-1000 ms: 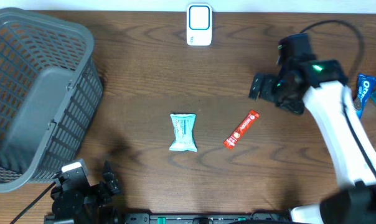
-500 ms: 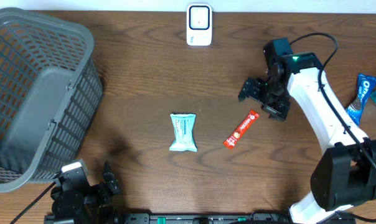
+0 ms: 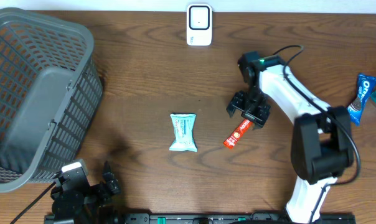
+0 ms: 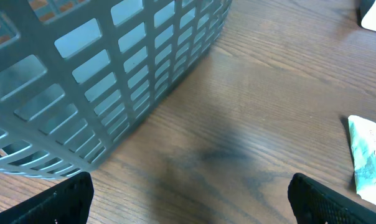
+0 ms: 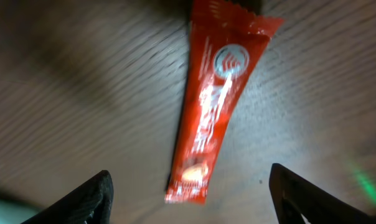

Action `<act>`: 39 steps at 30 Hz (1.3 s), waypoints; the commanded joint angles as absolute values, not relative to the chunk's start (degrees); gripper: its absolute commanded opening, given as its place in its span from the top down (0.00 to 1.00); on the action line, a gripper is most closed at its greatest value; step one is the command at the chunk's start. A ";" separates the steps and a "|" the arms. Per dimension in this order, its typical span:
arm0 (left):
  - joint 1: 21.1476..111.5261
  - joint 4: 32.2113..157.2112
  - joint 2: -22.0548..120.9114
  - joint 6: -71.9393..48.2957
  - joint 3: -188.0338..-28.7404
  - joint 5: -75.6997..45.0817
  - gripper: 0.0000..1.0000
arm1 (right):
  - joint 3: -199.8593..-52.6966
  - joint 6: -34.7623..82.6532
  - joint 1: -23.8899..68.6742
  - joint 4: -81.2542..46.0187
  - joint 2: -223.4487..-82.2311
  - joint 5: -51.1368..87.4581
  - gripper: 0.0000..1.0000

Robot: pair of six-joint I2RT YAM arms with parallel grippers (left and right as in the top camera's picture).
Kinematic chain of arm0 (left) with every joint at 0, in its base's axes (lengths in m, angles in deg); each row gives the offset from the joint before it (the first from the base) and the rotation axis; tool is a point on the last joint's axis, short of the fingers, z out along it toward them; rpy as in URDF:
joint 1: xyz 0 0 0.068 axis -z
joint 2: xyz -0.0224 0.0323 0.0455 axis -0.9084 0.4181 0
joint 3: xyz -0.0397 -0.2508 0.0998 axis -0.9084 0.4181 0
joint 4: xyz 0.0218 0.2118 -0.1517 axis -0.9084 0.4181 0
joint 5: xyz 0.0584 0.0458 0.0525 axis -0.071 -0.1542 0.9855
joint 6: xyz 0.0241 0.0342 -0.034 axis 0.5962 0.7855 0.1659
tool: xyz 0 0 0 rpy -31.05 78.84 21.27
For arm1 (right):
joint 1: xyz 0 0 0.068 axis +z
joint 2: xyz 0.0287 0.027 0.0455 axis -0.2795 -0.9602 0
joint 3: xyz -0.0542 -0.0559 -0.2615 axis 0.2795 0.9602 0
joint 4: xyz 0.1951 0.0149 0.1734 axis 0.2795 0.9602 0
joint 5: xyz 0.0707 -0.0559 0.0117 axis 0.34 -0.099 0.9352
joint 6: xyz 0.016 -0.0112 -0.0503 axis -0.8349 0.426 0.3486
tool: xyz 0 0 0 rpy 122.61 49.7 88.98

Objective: Scan the item barcode
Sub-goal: 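Grasp the Nescafe stick with the right gripper and lift it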

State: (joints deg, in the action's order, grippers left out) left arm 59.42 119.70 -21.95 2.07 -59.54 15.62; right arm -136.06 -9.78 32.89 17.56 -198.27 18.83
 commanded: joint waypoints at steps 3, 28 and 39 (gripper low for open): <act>59.64 119.75 -21.99 1.78 -59.36 15.73 0.00 | -136.30 -12.86 33.57 17.69 -202.82 16.07 0.29; 59.64 119.75 -21.99 1.78 -59.36 15.73 0.00 | -128.89 -9.80 36.19 4.53 -202.09 23.13 0.99; 59.64 119.75 -21.99 1.78 -59.36 15.73 0.00 | -129.87 38.33 35.80 -0.67 -192.26 72.66 0.99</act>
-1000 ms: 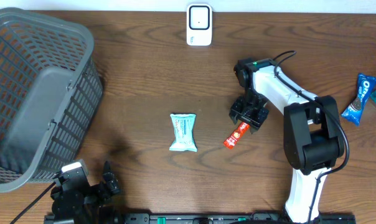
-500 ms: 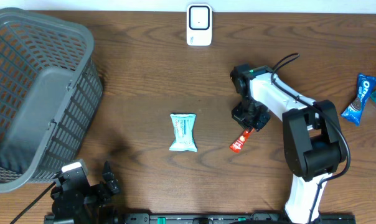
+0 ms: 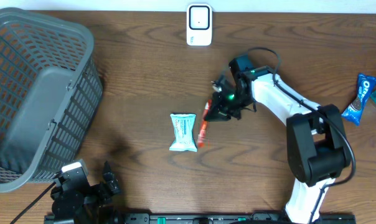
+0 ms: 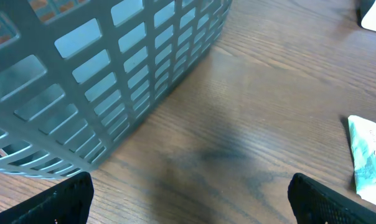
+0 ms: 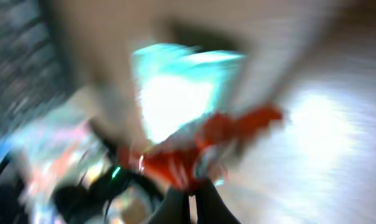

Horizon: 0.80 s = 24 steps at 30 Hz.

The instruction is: Scan the item barcode

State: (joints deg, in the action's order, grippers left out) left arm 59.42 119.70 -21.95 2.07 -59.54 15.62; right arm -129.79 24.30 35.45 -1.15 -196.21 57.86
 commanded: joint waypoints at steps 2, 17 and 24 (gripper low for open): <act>59.64 119.75 -21.99 1.78 -59.36 15.73 0.00 | -129.87 38.39 35.65 -0.60 -192.22 73.08 0.99; 59.64 119.75 -21.99 1.78 -59.36 15.73 0.00 | -129.85 72.25 35.63 -0.82 -192.22 96.29 0.99; 59.64 119.75 -21.99 1.78 -59.36 15.73 0.00 | -129.85 82.26 35.60 -1.76 -192.22 99.57 0.99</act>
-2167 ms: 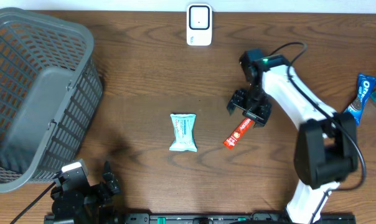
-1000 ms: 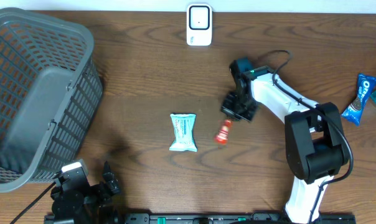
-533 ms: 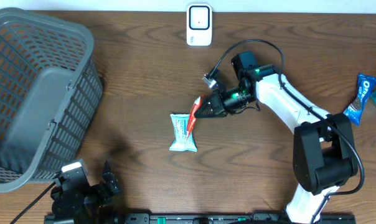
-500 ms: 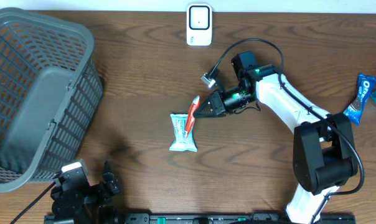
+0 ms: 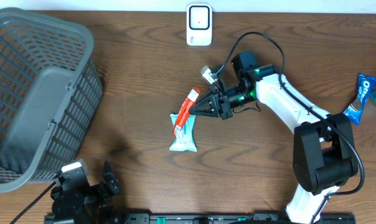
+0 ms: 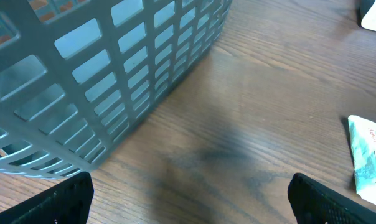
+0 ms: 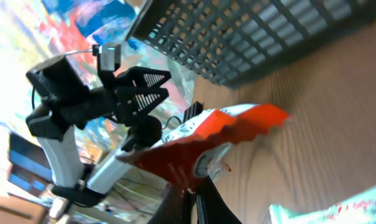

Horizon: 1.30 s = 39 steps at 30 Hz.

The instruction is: Scan the item barcode

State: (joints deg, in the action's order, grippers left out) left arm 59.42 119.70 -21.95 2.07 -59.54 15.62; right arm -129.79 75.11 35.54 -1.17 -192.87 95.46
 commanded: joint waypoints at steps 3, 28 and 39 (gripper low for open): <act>59.64 119.75 -21.99 1.78 -59.36 15.73 0.00 | -129.85 80.69 35.60 -1.48 -192.22 98.43 0.99; 59.64 119.75 -21.99 1.78 -59.36 15.73 0.00 | -128.15 40.91 36.83 0.38 -192.35 27.59 0.99; 59.64 119.75 -21.99 1.78 -59.36 15.73 0.00 | -128.15 34.63 36.96 2.98 -192.35 16.95 0.45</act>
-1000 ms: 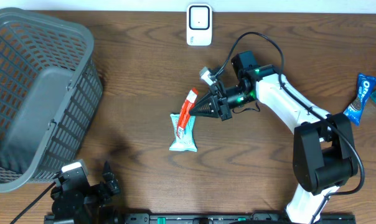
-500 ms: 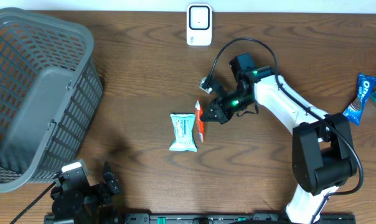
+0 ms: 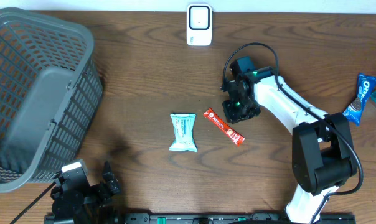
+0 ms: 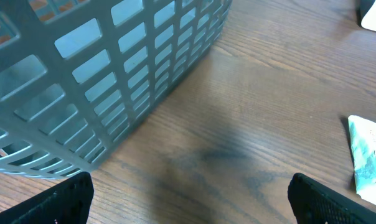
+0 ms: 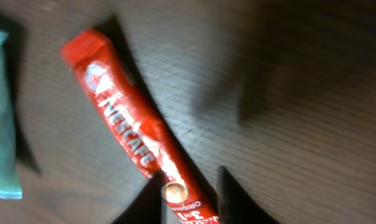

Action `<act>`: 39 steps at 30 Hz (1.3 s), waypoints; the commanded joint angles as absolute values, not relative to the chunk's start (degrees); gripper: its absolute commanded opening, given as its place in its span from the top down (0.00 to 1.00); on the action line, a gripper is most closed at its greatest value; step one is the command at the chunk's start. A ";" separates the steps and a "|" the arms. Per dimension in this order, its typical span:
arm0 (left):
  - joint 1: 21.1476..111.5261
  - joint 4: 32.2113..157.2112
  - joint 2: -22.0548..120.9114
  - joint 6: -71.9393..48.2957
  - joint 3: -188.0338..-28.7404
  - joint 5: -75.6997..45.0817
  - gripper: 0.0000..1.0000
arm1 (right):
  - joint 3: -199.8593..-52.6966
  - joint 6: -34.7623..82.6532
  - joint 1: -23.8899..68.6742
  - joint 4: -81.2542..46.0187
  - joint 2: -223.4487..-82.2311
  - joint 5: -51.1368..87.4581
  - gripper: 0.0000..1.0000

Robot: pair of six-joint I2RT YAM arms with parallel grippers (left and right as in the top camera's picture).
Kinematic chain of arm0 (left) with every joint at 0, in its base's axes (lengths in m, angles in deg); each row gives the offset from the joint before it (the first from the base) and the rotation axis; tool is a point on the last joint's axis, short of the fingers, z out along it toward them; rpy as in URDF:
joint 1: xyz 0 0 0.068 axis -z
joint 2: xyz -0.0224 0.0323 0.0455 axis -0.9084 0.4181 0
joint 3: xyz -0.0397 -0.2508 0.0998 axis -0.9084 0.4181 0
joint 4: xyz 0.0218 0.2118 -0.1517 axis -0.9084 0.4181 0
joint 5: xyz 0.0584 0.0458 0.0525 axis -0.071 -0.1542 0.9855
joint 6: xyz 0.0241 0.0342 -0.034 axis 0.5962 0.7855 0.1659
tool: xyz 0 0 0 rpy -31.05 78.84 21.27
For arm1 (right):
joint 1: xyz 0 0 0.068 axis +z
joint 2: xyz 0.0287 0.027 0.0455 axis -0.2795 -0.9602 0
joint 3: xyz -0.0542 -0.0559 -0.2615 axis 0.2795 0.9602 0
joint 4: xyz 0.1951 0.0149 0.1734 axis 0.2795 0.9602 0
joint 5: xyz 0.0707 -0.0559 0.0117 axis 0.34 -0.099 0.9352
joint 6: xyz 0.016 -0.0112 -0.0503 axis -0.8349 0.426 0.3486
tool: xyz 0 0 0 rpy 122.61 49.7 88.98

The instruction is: Scan the item barcode

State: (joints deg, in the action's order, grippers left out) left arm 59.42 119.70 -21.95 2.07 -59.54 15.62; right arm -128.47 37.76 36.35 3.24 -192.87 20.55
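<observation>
A red Nescafe stick (image 3: 224, 126) lies flat on the wooden table, slanting from upper left to lower right. My right gripper (image 3: 234, 114) hangs just over it. In the right wrist view the stick (image 5: 132, 140) runs down between my two dark fingertips (image 5: 228, 193), which stand narrowly apart at either side of it; the right gripper (image 5: 189, 190) is open. The white scanner (image 3: 199, 25) stands at the table's far edge. My left gripper (image 4: 191, 208) rests open at the near left corner with nothing in it.
A teal packet (image 3: 183, 132) lies just left of the stick. A large grey basket (image 3: 38, 93) fills the left side, close to the left arm (image 3: 82, 190). Blue Oreo packets (image 3: 362, 96) sit at the right edge.
The stick was held up in my shut right gripper over the teal packet. It now lies on the table right of the packet, and the jaws have parted above it.
My right gripper hung open over the stick on the table right of centre. Then it was shut on the stick near the teal packet. Then it held the stick raised and tilted toward the scanner. Now the stick is back on the table. The left arm never moved.
</observation>
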 commanded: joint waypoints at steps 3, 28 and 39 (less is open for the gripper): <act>59.64 119.75 -21.99 1.78 -59.36 15.73 0.00 | -128.15 35.31 37.24 3.40 -192.32 17.08 0.31; 59.64 119.75 -21.99 1.78 -59.36 15.73 0.00 | -122.79 43.51 50.05 -5.48 -195.36 2.94 0.43; 59.64 119.75 -21.99 1.78 -59.36 15.73 0.00 | -113.68 44.51 49.72 -12.75 -200.96 5.95 0.99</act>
